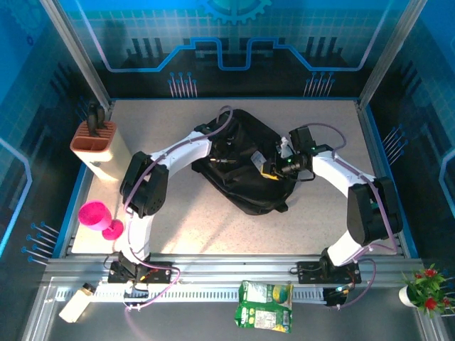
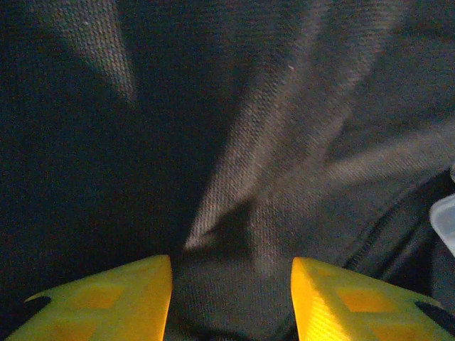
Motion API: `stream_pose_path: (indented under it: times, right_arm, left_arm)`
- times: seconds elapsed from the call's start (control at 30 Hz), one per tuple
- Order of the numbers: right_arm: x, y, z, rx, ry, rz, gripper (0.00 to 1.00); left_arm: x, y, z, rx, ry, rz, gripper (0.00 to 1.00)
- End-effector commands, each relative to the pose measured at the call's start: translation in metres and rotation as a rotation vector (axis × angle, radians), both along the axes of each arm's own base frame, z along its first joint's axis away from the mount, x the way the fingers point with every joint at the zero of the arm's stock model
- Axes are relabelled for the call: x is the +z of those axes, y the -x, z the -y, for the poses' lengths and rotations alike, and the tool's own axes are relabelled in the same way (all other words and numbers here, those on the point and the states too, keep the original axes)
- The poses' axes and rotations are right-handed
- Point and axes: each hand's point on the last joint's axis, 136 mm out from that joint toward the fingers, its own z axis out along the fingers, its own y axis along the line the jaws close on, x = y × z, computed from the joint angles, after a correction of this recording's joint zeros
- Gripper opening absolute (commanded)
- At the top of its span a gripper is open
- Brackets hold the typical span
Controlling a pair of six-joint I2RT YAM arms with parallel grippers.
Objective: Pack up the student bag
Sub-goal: Open the student bag at the top-center of the table.
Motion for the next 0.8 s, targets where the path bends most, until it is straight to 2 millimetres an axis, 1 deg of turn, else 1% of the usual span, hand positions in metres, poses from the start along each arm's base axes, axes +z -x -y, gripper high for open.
stream_pose_path:
  times: [0.0,0.1,0.2,0.3,0.47,0.5,0.67,0.77]
  right_arm:
    - [-0.024,0.028,0.012,-0.058,0.017,-0.173,0.05]
    - [-0.039,0.035,0.015,-0.075,0.027,-0.223,0.05]
    - [-0.048,0.038,0.018,-0.085,0.046,-0.247,0.04]
    - [-0.051,0.038,0.022,-0.094,0.068,-0.254,0.04]
    - [-0.051,0.038,0.027,-0.100,0.089,-0.246,0.04]
    - [-0.052,0.038,0.028,-0.100,0.091,-0.247,0.04]
    - [-0.053,0.039,0.029,-0.103,0.092,-0.246,0.04]
    - [-0.053,0.040,0.030,-0.104,0.096,-0.248,0.04]
  left_arm:
    - [0.042,0.007,0.014,-0.101,0.001,0.075,0.49]
    - [0.043,0.011,0.025,-0.149,-0.021,0.095,0.48]
    - [0.033,0.015,0.036,-0.200,-0.043,0.086,0.47]
    - [0.021,0.015,0.042,-0.229,-0.067,0.064,0.43]
    - [0.005,0.005,0.045,-0.232,-0.116,0.050,0.35]
    - [0.002,0.003,0.045,-0.234,-0.127,0.047,0.34]
    - [-0.012,-0.005,0.045,-0.244,-0.182,0.021,0.34]
    - [-0.023,-0.003,0.047,-0.267,-0.182,-0.009,0.42]
